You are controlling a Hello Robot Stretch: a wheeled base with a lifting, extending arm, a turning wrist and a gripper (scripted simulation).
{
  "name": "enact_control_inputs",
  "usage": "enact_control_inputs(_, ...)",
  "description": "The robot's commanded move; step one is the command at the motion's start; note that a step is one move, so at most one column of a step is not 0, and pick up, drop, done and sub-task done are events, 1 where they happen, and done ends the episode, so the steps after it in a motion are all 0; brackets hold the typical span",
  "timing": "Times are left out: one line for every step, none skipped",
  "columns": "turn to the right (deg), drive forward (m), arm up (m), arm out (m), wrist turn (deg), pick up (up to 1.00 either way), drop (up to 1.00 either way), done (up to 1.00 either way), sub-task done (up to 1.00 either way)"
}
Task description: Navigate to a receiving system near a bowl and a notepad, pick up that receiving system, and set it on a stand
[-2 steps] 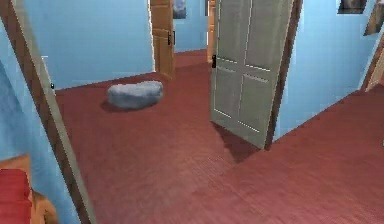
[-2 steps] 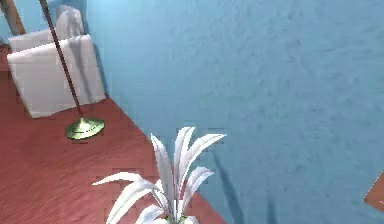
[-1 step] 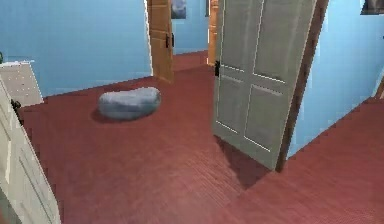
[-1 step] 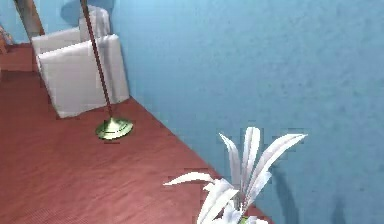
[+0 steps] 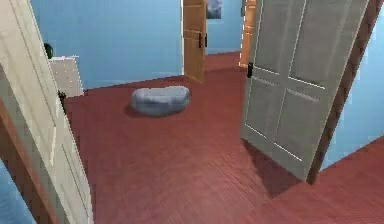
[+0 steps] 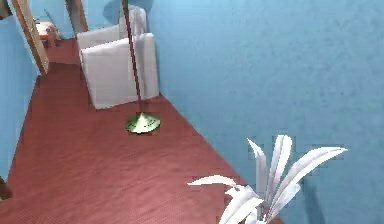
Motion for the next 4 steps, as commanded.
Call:
enact_control_inputs(0.0,1.0,0.0,0.0,0.0,0.0,0.0,0.0,0.0)
enact_control_inputs(0.0,1.0,0.0,0.0,0.0,0.0,0.0,0.0,0.0)
enact_control_inputs(-12.0,0.0,0.0,0.0,0.0,0.0,0.0,0.0,0.0)
enact_control_inputs(0.0,0.2,0.0,0.0,0.0,0.0,0.0,0.0,0.0)
